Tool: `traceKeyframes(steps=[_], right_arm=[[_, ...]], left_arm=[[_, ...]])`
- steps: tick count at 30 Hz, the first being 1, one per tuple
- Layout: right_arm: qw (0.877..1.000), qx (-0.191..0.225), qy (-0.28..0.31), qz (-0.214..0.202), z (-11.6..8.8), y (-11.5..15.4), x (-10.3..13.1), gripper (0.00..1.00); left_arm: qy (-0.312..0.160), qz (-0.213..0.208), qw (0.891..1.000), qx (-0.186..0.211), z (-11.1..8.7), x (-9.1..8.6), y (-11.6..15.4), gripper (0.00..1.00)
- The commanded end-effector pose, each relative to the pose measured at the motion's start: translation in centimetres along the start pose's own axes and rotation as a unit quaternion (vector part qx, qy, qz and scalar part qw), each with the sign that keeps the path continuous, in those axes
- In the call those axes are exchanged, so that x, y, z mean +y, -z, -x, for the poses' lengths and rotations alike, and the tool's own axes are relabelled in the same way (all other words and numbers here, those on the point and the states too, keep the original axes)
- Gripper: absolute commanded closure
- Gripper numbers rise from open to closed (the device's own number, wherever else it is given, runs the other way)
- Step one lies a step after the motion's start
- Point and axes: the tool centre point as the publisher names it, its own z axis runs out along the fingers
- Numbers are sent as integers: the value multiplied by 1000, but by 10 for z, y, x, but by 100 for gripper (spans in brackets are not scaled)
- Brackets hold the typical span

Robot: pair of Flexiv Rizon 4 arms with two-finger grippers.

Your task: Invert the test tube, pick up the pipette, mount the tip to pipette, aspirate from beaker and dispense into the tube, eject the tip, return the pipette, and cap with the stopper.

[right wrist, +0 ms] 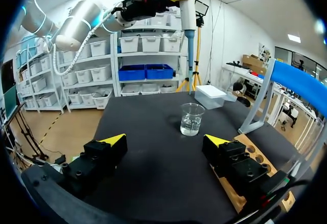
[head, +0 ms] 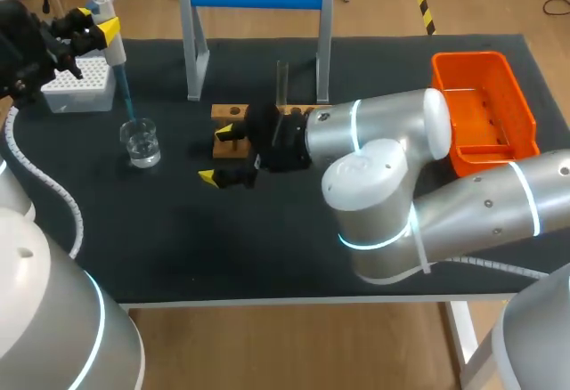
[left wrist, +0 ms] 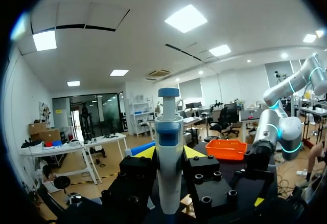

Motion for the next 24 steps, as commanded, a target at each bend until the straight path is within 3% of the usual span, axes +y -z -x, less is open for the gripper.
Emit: traceKeyframes(steps=[1,24], right_arm=[[1000,-1,1,1,0,-5,0,0],[1000,-8,3,-17,10,-41,-9,0]], left_arm=[[0,-2,1000,-2,-1,1,-1,100],[0,-2,1000,-2,-1,1,-1,100]])
